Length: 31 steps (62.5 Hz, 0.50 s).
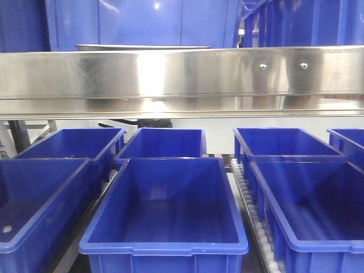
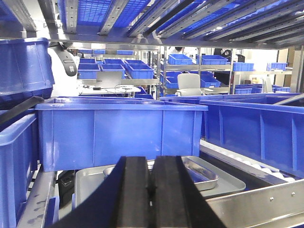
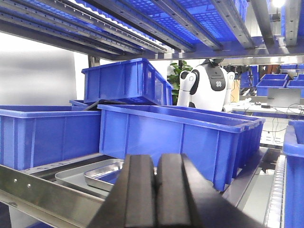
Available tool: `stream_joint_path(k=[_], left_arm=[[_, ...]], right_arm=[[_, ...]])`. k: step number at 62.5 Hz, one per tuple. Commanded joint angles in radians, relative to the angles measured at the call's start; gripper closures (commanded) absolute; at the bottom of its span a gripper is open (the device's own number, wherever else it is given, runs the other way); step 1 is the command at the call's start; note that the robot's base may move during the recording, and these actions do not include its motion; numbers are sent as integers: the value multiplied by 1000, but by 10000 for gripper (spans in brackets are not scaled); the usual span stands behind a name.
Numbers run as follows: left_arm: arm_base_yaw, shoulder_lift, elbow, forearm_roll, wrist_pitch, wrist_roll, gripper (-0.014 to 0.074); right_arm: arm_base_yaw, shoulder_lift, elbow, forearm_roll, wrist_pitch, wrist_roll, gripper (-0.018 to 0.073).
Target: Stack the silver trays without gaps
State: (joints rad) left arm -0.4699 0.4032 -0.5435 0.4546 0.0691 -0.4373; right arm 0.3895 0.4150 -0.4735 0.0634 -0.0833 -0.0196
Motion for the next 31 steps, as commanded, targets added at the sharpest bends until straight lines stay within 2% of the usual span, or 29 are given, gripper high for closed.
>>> stream_joint_path(k=[1,31], left_arm=[[-4,-7,2,1,-12,-7,613],[-4,-7,2,1,-12,-7,613]], right_arm=[[2,-7,1,1,-13,-9,638],[2,-12,1,1,-11,-9,638]])
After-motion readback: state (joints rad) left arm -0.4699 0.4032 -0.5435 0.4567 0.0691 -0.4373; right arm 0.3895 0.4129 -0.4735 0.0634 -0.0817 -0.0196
